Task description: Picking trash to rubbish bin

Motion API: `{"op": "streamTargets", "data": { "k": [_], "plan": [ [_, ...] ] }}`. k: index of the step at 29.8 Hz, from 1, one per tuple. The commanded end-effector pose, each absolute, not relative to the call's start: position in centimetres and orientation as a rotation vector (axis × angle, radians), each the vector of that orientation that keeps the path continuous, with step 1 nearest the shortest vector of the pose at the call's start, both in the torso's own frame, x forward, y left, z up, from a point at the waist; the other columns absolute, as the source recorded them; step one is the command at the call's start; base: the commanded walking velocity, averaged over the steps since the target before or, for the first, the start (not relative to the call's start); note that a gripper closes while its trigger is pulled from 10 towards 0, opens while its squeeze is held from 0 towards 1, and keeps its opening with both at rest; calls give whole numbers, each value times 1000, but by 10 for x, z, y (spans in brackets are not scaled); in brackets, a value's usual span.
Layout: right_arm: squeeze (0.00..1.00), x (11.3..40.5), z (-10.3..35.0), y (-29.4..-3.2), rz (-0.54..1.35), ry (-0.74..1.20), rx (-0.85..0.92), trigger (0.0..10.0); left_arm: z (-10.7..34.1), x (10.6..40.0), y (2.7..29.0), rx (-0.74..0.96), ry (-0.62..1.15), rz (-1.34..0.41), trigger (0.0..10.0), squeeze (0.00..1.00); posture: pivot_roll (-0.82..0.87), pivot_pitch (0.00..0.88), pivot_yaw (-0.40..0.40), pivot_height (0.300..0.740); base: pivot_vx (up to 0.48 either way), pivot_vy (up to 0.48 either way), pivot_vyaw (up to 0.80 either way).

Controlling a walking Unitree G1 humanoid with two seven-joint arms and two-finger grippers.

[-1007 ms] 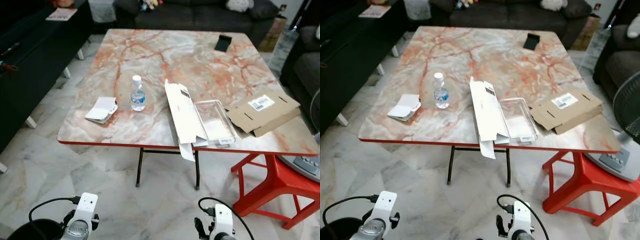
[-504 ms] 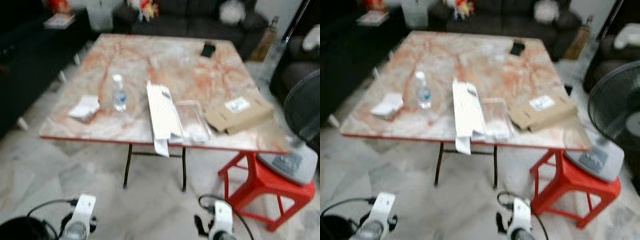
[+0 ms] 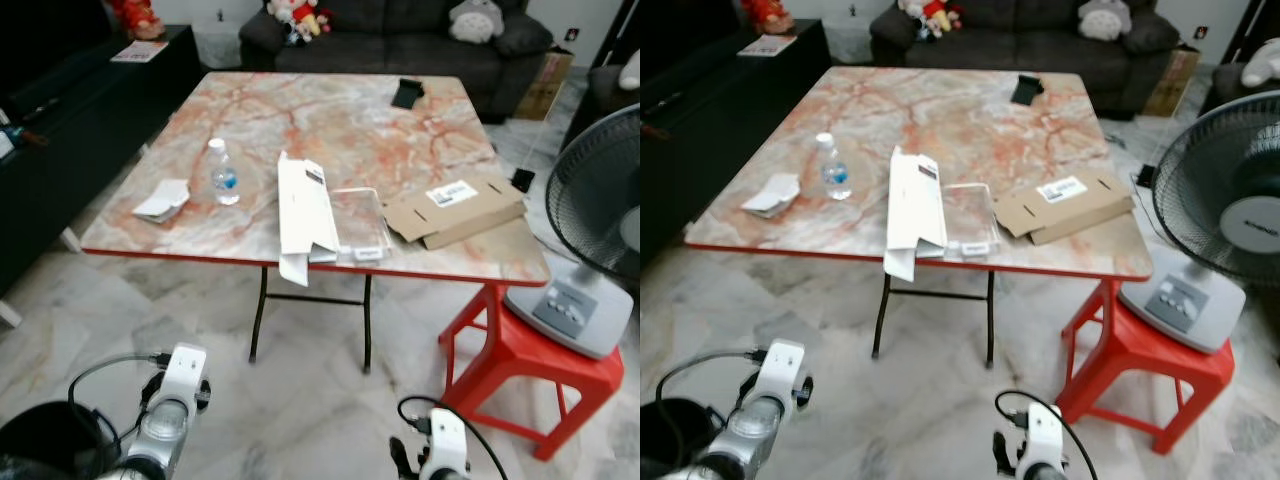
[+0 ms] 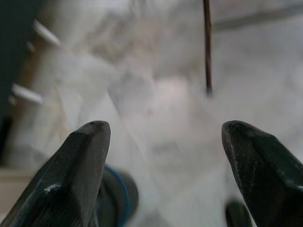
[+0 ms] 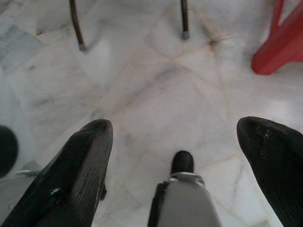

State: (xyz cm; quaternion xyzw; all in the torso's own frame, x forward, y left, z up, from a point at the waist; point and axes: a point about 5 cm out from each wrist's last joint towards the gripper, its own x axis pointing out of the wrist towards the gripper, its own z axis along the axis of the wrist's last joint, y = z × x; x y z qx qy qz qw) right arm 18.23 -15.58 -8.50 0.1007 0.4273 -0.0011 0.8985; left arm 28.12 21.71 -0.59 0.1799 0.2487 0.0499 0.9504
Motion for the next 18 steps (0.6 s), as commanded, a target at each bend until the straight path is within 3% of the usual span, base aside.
{"op": "streamTargets", "data": {
  "k": [1,6,9,15,18],
  "plan": [
    [0,188,-82,-157,-2,857,202,10000,12,296,220,359,412,122,10000,0,81,48,2,740,0,0,0],
    [0,192,-79,-158,-2,838,201,10000,29,310,215,333,328,101,10000,0,85,36,4,740,0,0,0],
    [0,204,-73,-156,2,793,198,10000,61,335,199,409,163,-12,10000,0,83,11,14,740,0,0,0],
    [0,212,-68,-152,10,764,204,10000,73,345,199,306,162,-14,10000,0,94,0,26,740,0,0,0],
    [0,214,-67,-150,16,757,205,10000,72,346,193,177,172,-40,10000,0,102,0,29,740,0,0,0]
  ]
}}
